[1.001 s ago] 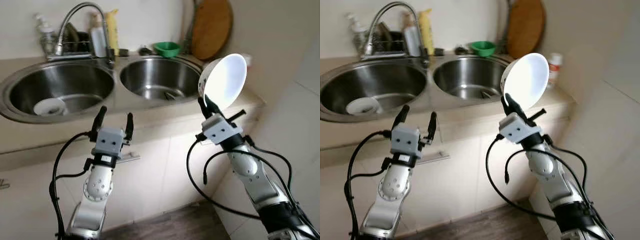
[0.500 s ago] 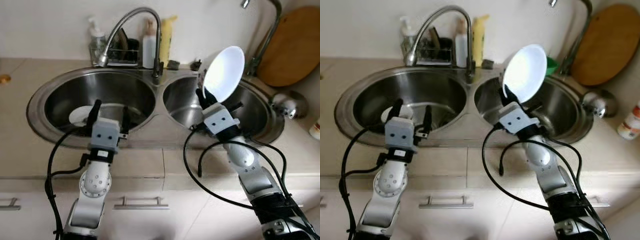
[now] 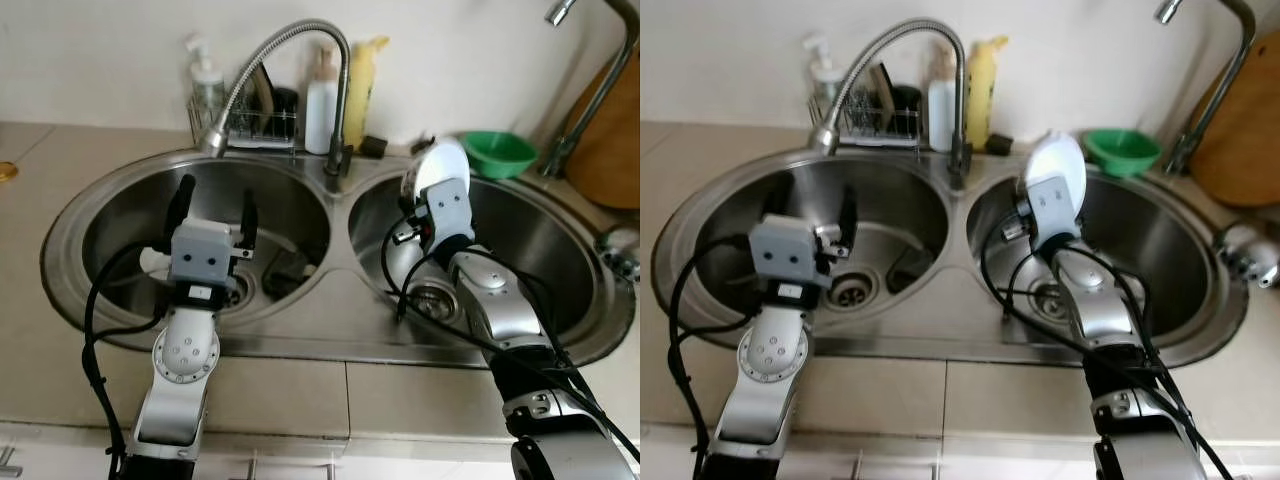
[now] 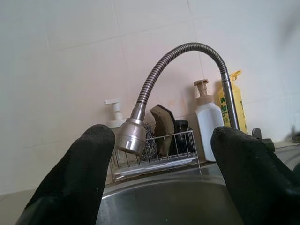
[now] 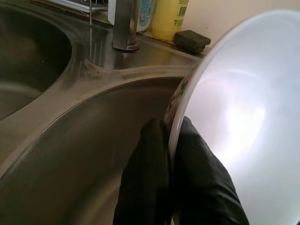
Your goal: Kitchen organization
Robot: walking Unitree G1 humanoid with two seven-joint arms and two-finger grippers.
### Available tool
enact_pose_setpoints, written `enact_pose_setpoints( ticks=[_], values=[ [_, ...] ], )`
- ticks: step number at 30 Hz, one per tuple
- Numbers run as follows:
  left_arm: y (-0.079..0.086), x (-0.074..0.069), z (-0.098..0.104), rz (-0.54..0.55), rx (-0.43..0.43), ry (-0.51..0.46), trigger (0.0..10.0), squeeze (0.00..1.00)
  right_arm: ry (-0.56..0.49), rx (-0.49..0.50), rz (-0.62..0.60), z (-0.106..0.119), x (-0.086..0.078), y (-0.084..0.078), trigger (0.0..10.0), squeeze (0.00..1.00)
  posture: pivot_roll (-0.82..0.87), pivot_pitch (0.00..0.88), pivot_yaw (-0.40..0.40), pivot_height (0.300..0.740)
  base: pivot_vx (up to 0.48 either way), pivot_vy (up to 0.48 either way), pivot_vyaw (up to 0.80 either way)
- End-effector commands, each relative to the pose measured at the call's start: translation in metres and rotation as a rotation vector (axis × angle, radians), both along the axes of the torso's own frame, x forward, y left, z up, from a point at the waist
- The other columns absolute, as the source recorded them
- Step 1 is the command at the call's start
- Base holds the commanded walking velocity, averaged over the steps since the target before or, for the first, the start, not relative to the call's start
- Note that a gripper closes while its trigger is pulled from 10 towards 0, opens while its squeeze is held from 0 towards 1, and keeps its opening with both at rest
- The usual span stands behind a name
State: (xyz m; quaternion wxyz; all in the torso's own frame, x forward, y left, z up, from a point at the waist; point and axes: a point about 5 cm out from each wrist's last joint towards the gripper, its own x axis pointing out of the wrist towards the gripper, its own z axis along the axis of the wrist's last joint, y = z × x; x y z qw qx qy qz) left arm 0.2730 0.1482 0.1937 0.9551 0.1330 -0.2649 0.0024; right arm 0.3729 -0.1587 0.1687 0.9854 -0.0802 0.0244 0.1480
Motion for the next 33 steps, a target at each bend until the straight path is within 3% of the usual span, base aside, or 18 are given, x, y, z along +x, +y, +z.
enact_pose_setpoints(
  ticks=[1, 5, 8, 9, 10, 16, 23, 29, 33],
  values=[
    [0.002, -0.001, -0.007, 0.01, 0.005, 0.034, 10.0, 0.0, 0.057, 0.047, -0.046, 0.009, 0.01, -0.006, 10.0, 0.0, 0.05, 0.0, -0.063, 0.74, 0.0, 0.0, 0.0],
    [0.001, -0.001, -0.007, 0.011, 0.005, 0.034, 10.0, 0.0, 0.18, 0.088, -0.141, 0.001, 0.015, -0.018, 10.0, 0.0, 0.05, 0.0, -0.064, 0.74, 0.0, 0.0, 0.0],
    [0.001, -0.001, -0.007, 0.011, 0.005, 0.034, 10.0, 0.0, 0.229, 0.128, -0.146, -0.004, 0.014, -0.018, 10.0, 0.0, 0.06, 0.0, -0.065, 0.74, 0.0, 0.0, 0.0],
    [0.001, -0.001, -0.007, 0.01, 0.006, 0.036, 10.0, 0.0, 0.253, 0.146, -0.13, -0.007, 0.013, -0.016, 10.0, 0.27, 0.06, 0.0, -0.064, 0.74, 0.0, 0.0, 0.0],
    [0.001, -0.002, -0.007, 0.01, 0.008, 0.038, 10.0, 0.0, 0.281, 0.161, -0.102, -0.01, 0.011, -0.013, 10.0, 1.0, 0.06, 0.0, -0.063, 0.74, 0.0, 0.0, 0.0],
    [0.001, -0.001, -0.009, 0.005, 0.012, 0.047, 10.0, 0.0, 0.342, 0.182, -0.042, -0.02, 0.006, -0.007, 10.0, 1.0, 0.05, 0.0, -0.06, 0.74, 0.0, 0.0, 0.0],
    [-0.001, 0.0, -0.01, -0.002, 0.01, 0.052, 10.0, 0.0, 0.322, 0.228, -0.04, -0.017, 0.004, -0.009, 10.0, 1.0, 0.05, 0.0, -0.057, 0.74, 0.0, 0.0, 0.0],
    [-0.001, 0.0, -0.011, -0.003, 0.005, 0.062, 10.0, 0.0, 0.187, 0.31, -0.036, 0.003, 0.005, -0.01, 10.0, 1.0, 0.05, 0.0, -0.058, 0.74, 0.0, 0.0, 0.0],
    [0.0, -0.002, -0.012, -0.008, -0.01, 0.066, 10.0, 0.0, -0.089, 0.309, -0.049, 0.039, 0.0, -0.009, 10.0, 1.0, 0.05, 0.0, -0.06, 0.74, 0.0, 0.0, 0.0]
  ],
)
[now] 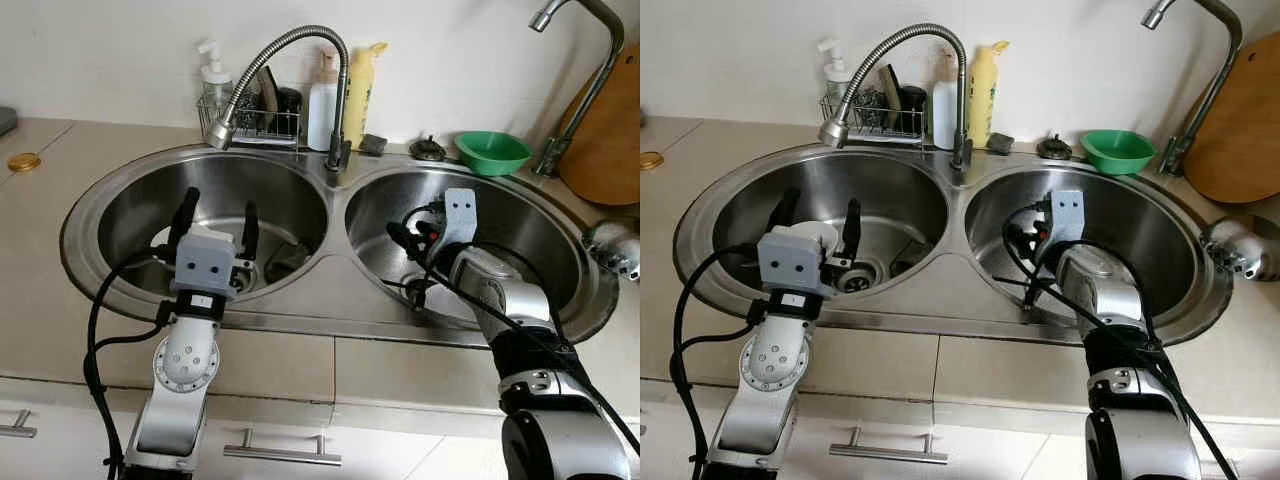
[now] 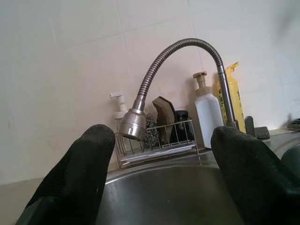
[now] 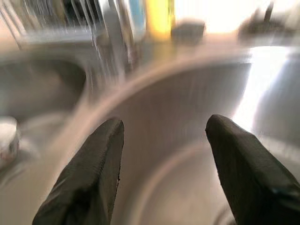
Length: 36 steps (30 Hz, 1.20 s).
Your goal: Kitchen organization
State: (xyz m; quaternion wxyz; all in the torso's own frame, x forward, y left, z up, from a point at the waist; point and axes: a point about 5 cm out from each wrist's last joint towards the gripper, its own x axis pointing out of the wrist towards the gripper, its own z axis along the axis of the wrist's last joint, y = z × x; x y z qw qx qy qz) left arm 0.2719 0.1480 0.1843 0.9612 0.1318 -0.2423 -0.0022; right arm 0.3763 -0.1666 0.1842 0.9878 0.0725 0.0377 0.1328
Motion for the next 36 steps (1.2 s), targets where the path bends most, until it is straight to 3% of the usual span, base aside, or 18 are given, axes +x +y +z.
enact_pose_setpoints(
  ticks=[1, 2, 11, 32, 36],
  values=[
    [0.0, -0.001, -0.003, -0.005, -0.013, 0.017, 10.0, 0.0, -0.231, 0.003, -0.044, 0.033, -0.008, 0.001, 10.0, 0.09, 0.05, 0.0, -0.06, 0.74, 0.0, 0.0, 0.0],
    [0.0, -0.002, -0.002, -0.006, -0.021, 0.015, 10.0, 0.0, -0.309, 0.003, -0.056, 0.042, -0.014, 0.005, 10.0, 0.0, 0.05, 0.0, -0.06, 0.74, 0.0, 0.0, 0.0],
    [-0.001, -0.004, 0.004, -0.028, -0.037, -0.01, 10.0, 0.0, -0.444, -0.031, -0.087, 0.048, -0.033, 0.016, 10.0, 0.0, 0.05, 0.0, -0.053, 0.74, 0.0, 0.241, 0.0],
    [-0.001, -0.003, 0.009, -0.043, -0.039, -0.034, 10.0, 0.0, -0.517, -0.082, -0.122, 0.047, -0.044, 0.023, 10.0, 0.0, 0.05, 0.0, -0.053, 0.74, 0.0, 0.48, 0.0],
    [-0.003, -0.004, 0.012, -0.05, -0.038, -0.066, 10.0, 0.0, -0.539, -0.106, -0.136, 0.049, -0.045, 0.021, 10.0, 0.0, 0.05, 0.0, -0.052, 0.74, 0.0, 0.0, -0.31]
  ],
)
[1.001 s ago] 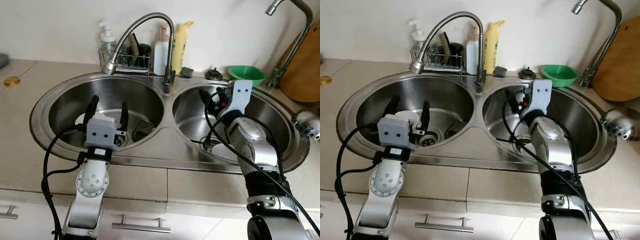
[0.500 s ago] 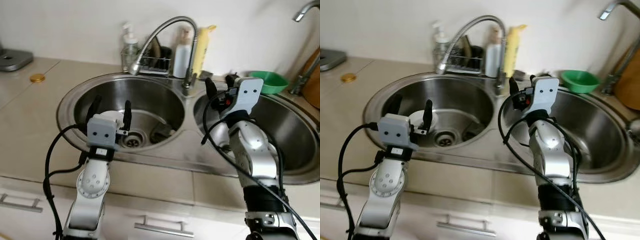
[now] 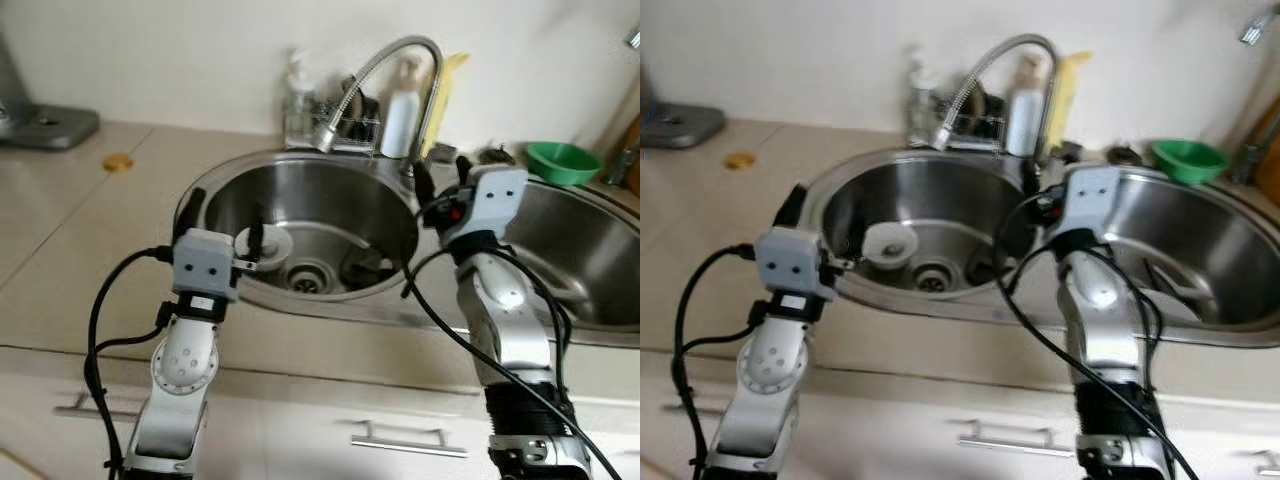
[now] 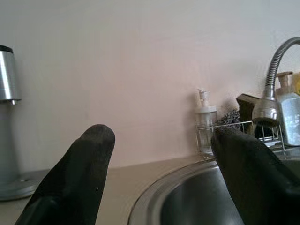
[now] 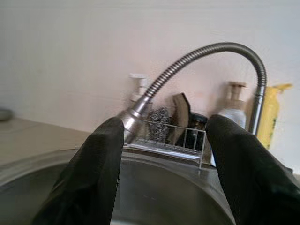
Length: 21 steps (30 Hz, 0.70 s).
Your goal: Kitchen organization
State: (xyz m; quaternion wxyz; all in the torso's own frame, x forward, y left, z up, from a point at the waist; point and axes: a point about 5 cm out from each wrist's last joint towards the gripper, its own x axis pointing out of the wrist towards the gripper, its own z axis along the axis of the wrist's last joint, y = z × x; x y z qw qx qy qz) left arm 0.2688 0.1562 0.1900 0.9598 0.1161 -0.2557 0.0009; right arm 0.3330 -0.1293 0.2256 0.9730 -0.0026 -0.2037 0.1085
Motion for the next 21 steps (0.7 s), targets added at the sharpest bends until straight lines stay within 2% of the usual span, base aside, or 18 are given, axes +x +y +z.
enact_pose_setpoints(
  ticks=[1, 9, 15, 21],
  values=[
    [-0.012, -0.001, 0.007, -0.045, -0.005, -0.043, 10.0, 0.0, -0.051, -0.01, -0.069, 0.008, -0.002, -0.016, 10.0, 0.0, 0.05, 0.0, -0.052, 0.74, 0.0, 0.0, -0.8],
    [-0.014, -0.001, 0.008, -0.053, 0.013, -0.047, 10.0, 0.0, -0.104, -0.036, -0.116, 0.013, -0.007, -0.019, 10.0, 0.0, 0.04, 0.0, -0.049, 0.74, 0.0, 0.0, -0.8],
    [-0.015, -0.002, 0.009, -0.059, 0.014, -0.053, 10.0, 0.0, -0.15, -0.04, -0.177, 0.017, -0.011, -0.025, 10.0, 0.0, 0.04, 0.0, -0.048, 0.74, 0.0, -0.466, -0.8],
    [-0.016, -0.002, 0.012, -0.063, 0.011, -0.071, 10.0, 0.0, -0.204, -0.019, -0.168, 0.022, -0.017, -0.024, 10.0, 0.0, 0.04, 0.0, -0.049, 0.74, 0.0, -0.48, -0.8]
  ],
)
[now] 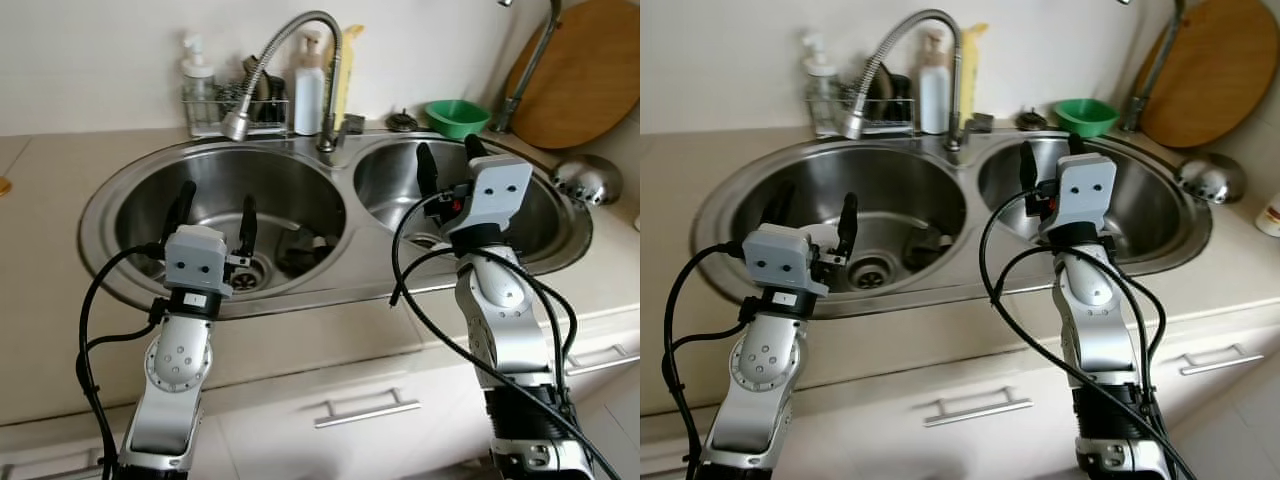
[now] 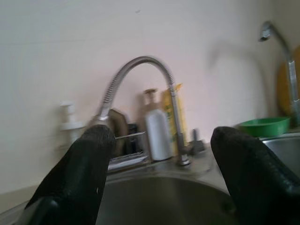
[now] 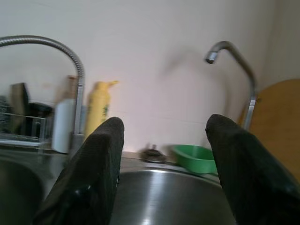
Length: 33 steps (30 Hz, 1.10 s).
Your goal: Kitchen organization
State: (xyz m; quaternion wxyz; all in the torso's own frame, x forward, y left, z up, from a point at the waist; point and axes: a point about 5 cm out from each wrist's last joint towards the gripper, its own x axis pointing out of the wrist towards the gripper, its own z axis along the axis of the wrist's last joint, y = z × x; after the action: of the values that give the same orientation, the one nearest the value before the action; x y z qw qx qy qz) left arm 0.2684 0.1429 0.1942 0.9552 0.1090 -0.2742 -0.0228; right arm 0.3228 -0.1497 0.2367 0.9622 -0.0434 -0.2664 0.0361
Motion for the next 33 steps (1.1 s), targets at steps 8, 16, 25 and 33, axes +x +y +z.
enact_pose_setpoints(
  ticks=[8, 16, 25, 33],
  values=[
    [-0.002, -0.003, 0.01, 0.0, 0.003, -0.052, 10.0, 0.0, -0.162, -0.001, 0.036, 0.021, -0.019, 0.007, 10.0, 0.0, 0.03, 0.0, -0.05, 0.74, 0.0, -0.274, -0.8],
    [-0.004, -0.003, 0.01, -0.02, -0.02, -0.049, 10.0, 0.0, -0.167, -0.029, 0.061, 0.017, -0.024, 0.012, 10.0, 0.0, 0.03, 0.0, -0.051, 0.74, 0.0, 0.045, -0.8],
    [-0.006, -0.004, 0.01, -0.034, -0.024, -0.049, 10.0, 0.0, -0.162, -0.054, 0.081, 0.013, -0.028, 0.015, 10.0, 0.0, 0.03, 0.0, -0.053, 0.74, 0.0, 0.48, -0.8],
    [-0.008, -0.006, 0.012, -0.045, -0.021, -0.077, 10.0, 0.0, -0.149, -0.063, 0.075, 0.009, -0.03, 0.014, 10.0, 0.0, 0.02, 0.0, -0.051, 0.74, 0.0, 0.033, -0.8]
  ],
)
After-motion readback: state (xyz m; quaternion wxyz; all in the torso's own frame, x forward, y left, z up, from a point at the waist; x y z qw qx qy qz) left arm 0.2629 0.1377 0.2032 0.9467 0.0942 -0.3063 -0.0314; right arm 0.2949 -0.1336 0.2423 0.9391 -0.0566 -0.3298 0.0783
